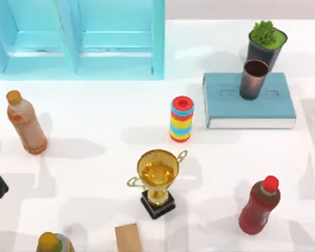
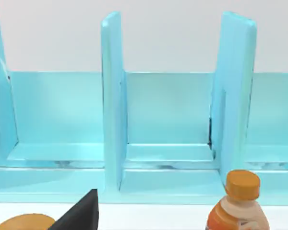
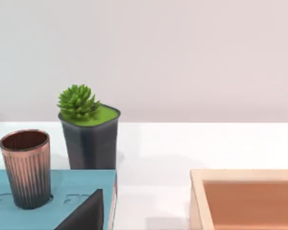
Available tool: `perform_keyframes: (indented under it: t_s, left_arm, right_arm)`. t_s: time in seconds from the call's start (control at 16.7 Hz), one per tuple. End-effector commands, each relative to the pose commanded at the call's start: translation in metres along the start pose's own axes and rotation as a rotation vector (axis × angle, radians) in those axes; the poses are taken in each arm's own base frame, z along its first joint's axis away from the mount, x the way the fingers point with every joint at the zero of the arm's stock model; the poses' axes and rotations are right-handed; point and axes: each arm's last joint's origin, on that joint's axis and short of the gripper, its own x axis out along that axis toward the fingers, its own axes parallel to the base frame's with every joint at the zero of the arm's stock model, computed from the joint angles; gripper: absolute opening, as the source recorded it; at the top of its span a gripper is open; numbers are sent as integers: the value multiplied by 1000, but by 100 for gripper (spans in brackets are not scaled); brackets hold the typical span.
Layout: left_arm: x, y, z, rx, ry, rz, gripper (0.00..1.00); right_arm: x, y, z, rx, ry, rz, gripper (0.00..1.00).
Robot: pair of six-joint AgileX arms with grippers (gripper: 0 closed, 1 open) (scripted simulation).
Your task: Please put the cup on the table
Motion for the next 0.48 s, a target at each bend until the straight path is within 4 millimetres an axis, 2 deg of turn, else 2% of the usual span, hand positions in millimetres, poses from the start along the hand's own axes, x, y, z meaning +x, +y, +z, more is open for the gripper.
perform_keyframes:
  t_s: [0.24, 0.48]
  left_arm:
    - [0, 0, 0, 0, 0, 0, 100]
    - [0, 0, 0, 0, 0, 0, 100]
  right_arm:
    - [0, 0, 5, 4, 23, -3, 100]
    - [4, -1, 36, 29, 155, -17, 100]
